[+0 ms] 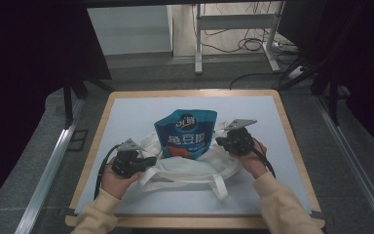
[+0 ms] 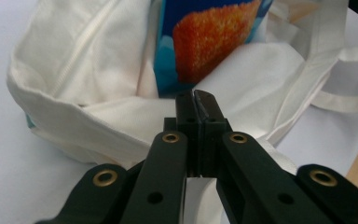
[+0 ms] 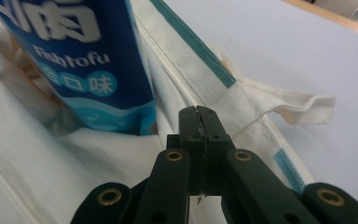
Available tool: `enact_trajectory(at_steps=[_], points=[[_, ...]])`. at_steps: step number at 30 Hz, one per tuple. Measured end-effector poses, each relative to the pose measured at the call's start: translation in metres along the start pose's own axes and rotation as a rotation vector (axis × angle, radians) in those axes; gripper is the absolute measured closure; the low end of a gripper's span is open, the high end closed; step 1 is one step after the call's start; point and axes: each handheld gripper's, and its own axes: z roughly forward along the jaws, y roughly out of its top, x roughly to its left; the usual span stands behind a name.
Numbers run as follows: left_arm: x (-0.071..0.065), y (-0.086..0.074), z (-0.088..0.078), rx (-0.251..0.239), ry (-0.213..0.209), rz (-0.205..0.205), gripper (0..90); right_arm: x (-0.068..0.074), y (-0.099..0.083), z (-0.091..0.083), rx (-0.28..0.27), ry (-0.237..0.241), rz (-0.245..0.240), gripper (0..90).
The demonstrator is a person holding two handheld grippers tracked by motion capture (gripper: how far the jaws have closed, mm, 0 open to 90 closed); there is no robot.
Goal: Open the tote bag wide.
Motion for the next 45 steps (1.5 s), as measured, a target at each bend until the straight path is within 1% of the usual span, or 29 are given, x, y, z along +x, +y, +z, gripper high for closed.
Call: enact_trajectory(at_steps=[2,3,5,6,8,11,14,15,17,19,21,23,36,43,45], points=[[0.0,-0.001,0.001,0.008,-0.002,0.001,90.0,-0.001,-0.001,0.002,0.007,-0.001,0.003,88.9],[-0.001,-0.002,0.003,0.015,-0.004,0.001,90.0,-0.004,-0.003,0.004,0.014,-0.003,0.012,88.9],[-0.002,-0.003,0.007,0.034,-0.008,0.006,90.0,-0.007,-0.005,0.006,0.018,-0.004,0.019,88.9],[-0.002,-0.003,0.007,0.034,-0.008,0.006,90.0,-0.008,-0.005,0.006,0.016,-0.01,0.022,88.9],[-0.003,-0.005,0.01,0.048,-0.011,0.007,90.0,-0.01,-0.007,0.007,0.024,-0.013,0.022,88.9],[-0.003,-0.007,0.012,0.055,-0.012,0.004,90.0,-0.013,-0.008,0.008,0.025,-0.01,0.031,88.9],[-0.003,-0.01,0.014,0.064,-0.011,0.002,90.0,-0.016,-0.009,0.009,0.023,-0.021,0.033,88.9],[-0.003,-0.012,0.015,0.071,-0.012,0.003,90.0,-0.018,-0.009,0.01,0.023,-0.025,0.041,88.9],[-0.004,-0.013,0.017,0.078,-0.013,0.004,90.0,-0.02,-0.01,0.011,0.027,-0.024,0.044,88.9],[-0.004,-0.015,0.018,0.084,-0.014,0.003,90.0,-0.02,-0.01,0.012,0.03,-0.029,0.039,88.9],[-0.003,-0.016,0.018,0.089,-0.016,0.001,90.0,-0.02,-0.01,0.014,0.034,-0.04,0.026,88.9],[-0.003,-0.017,0.019,0.093,-0.015,0.003,90.0,-0.021,-0.01,0.016,0.038,-0.044,0.025,88.9],[-0.003,-0.022,0.024,0.113,-0.016,0.006,90.0,-0.03,-0.014,0.028,0.048,-0.035,0.05,89.0],[-0.003,-0.022,0.024,0.113,-0.014,0.005,90.0,-0.031,-0.014,0.029,0.045,-0.033,0.056,89.0],[-0.002,-0.022,0.025,0.108,-0.015,0.002,90.0,-0.03,-0.014,0.027,0.043,-0.028,0.064,89.0]])
